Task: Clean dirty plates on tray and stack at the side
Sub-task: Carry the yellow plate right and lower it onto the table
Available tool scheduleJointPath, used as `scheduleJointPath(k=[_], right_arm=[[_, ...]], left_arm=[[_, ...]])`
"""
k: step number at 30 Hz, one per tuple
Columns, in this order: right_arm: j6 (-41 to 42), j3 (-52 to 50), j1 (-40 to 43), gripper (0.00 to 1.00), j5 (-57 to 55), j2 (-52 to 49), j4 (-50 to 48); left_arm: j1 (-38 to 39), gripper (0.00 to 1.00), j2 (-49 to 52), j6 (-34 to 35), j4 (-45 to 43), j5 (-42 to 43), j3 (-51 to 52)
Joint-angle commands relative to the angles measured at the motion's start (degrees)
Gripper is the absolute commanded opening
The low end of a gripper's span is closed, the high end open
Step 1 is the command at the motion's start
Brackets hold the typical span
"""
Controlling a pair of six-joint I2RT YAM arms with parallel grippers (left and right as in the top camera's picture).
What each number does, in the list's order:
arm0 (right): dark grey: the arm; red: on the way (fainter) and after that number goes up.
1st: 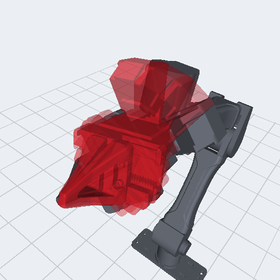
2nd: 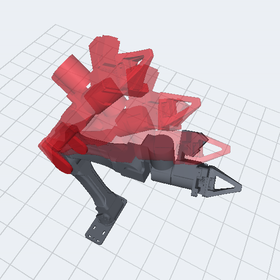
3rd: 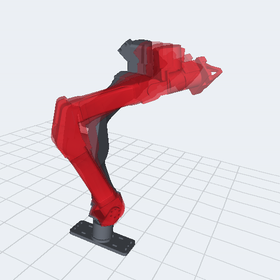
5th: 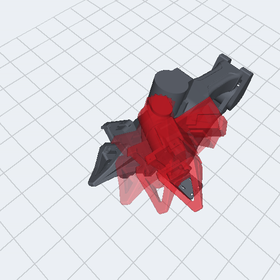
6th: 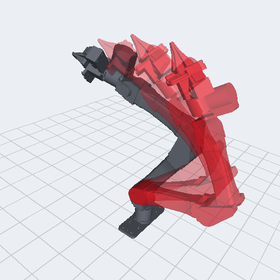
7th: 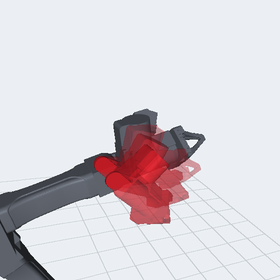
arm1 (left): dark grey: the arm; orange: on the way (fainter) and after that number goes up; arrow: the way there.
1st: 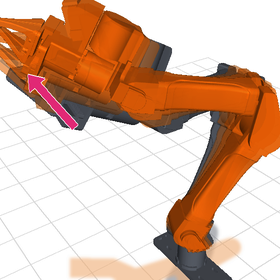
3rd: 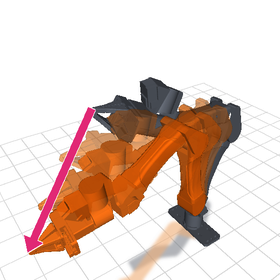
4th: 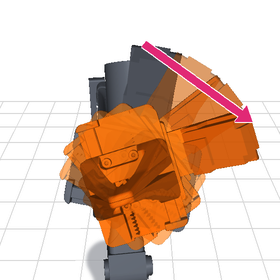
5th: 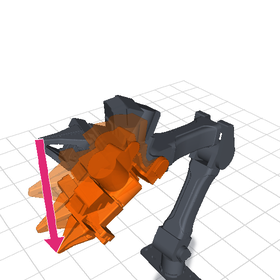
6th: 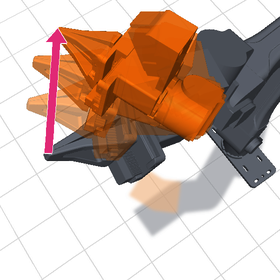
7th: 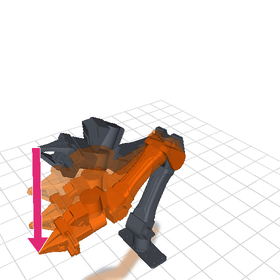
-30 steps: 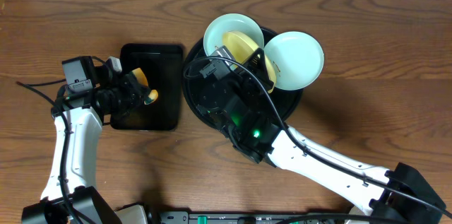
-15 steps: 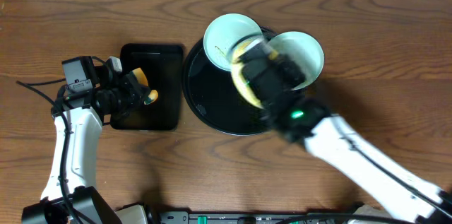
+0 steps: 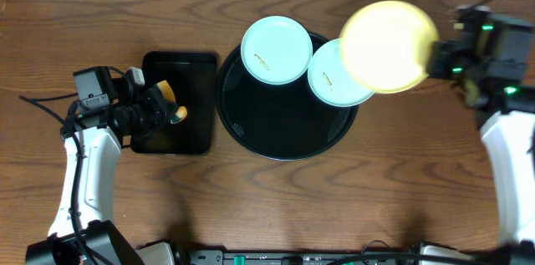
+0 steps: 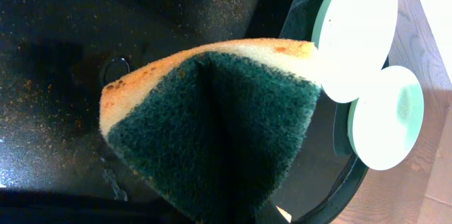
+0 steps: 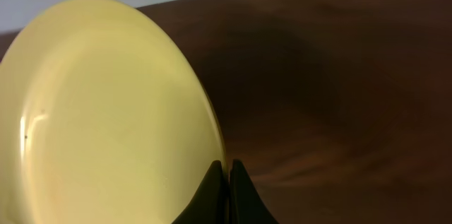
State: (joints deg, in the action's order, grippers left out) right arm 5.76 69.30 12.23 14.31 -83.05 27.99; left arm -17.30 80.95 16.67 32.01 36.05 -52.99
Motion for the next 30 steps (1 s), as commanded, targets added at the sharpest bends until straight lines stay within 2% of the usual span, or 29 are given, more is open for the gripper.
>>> scheduleJointPath(k=[1,8,17,18,19,21,22,23,28,30], right_arm=[[2.0,0.3,6.4,0.01,3.5,-4.3,-1.4],[1.7,0.3,15.7,0.01,3.5,-15.6,-6.4],[-1.7,0.3,18.2,0.02,3.5,-27.0,-11.2],[-1.8,0.3,18.2,0.04,3.5,-27.6,-11.6],[-1.8,0.3,18.3,0.11,3.4,-27.8,-11.9],[-1.7,0.3,18.4,0.46,3.5,-27.8,-11.9],[-1.4,0.4,18.5,0.58,3.9,-27.4,-11.7],[-1.1,0.5,18.8,0.63,4.9,-26.7,-10.9],[-5.3,1.6,19.1,0.69,14.4,-21.0,-8.6],[-5.7,4.0,18.6,0.57,16.7,-19.1,-5.5]], left_arm=[[-0.2,0.08,0.3,-0.8,0.1,0.4,-0.1],[-0.2,0.08,0.3,-1.6,0.1,0.4,0.0],[-0.2,0.08,0.3,-1.6,0.1,0.4,0.0],[-0.2,0.08,0.3,-1.6,0.1,0.3,0.0],[-0.2,0.08,0.3,-1.6,0.1,0.3,0.0],[-0.2,0.08,0.3,-1.8,0.1,0.3,0.0],[-0.2,0.08,0.3,-2.1,0.1,0.3,0.0],[-0.2,0.08,0.3,-2.7,0.1,0.3,0.0],[-0.2,0.08,0.3,-3.1,0.1,0.3,0.0],[-0.2,0.08,0.3,-3.1,0.1,0.3,0.0]])
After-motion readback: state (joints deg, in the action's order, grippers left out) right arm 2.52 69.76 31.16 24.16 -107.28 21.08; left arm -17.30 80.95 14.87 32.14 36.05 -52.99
